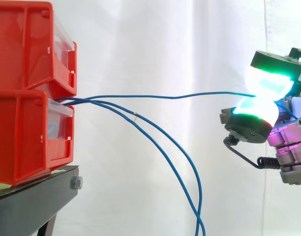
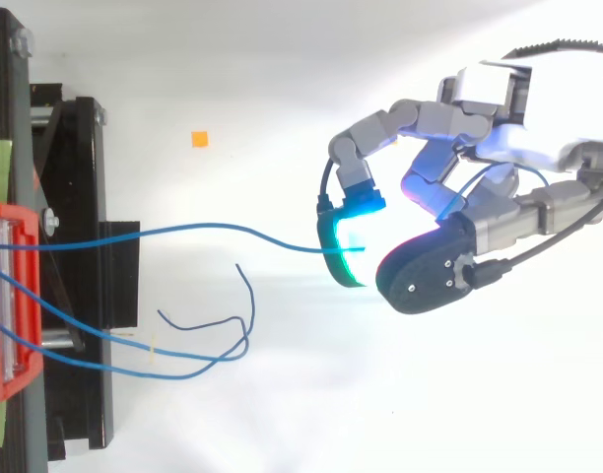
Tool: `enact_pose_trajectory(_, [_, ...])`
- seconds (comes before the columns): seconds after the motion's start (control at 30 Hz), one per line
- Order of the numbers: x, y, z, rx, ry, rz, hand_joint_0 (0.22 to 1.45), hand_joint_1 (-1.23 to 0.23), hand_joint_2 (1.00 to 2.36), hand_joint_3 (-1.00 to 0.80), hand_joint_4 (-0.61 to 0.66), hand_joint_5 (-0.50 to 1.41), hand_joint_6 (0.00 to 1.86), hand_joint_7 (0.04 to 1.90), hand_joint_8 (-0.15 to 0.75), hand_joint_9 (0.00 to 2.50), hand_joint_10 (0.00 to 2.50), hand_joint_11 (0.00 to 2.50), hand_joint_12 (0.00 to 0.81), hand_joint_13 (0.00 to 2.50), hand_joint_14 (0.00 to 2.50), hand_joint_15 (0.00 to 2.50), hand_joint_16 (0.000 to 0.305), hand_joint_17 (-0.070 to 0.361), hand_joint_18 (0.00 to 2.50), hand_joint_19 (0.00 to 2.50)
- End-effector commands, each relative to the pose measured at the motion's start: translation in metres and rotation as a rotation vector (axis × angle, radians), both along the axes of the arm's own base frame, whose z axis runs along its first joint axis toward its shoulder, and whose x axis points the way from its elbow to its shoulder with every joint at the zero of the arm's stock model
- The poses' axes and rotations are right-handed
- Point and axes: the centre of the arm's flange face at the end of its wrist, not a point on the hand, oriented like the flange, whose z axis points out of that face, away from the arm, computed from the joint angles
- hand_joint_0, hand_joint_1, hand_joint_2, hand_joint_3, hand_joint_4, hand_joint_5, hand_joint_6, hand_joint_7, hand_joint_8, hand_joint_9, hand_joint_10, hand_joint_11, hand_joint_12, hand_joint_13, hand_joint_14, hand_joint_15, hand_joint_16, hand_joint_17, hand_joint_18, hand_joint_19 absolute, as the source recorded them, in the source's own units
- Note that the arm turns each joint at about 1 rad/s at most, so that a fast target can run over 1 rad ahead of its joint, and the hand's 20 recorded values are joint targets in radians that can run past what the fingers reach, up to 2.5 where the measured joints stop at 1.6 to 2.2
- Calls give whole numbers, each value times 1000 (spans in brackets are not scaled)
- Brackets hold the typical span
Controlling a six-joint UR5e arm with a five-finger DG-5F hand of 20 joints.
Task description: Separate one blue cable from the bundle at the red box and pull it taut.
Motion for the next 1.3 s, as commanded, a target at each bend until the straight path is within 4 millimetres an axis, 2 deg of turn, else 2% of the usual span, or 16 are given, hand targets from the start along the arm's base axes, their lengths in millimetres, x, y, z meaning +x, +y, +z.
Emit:
enact_pose_trajectory(0.0, [0, 0, 0, -1, 0, 0, 761, -787, 1028, -18, -75, -185, 882, 1739, 269, 1019, 2088, 1582, 316, 1021, 2035, 1407, 42, 94, 1226, 1708])
enact_pose_trajectory(0.2, [0, 0, 0, -1, 0, 0, 759, -785, 1029, -13, -81, -185, 883, 1738, 268, 1011, 2103, 1514, 320, 1029, 2036, 1398, 41, 93, 1240, 1712])
enact_pose_trajectory(0.57, [0, 0, 0, -1, 0, 0, 754, -786, 1029, 3, -79, -182, 878, 1761, 273, 1048, 2109, 1579, 324, 1062, 2017, 1391, 43, 96, 1279, 1694])
enact_pose_trajectory(1.27, [0, 0, 0, -1, 0, -2, 753, -789, 1029, 1, -79, -182, 878, 1762, 274, 1046, 2128, 1556, 319, 1067, 2025, 1388, 42, 95, 1285, 1701])
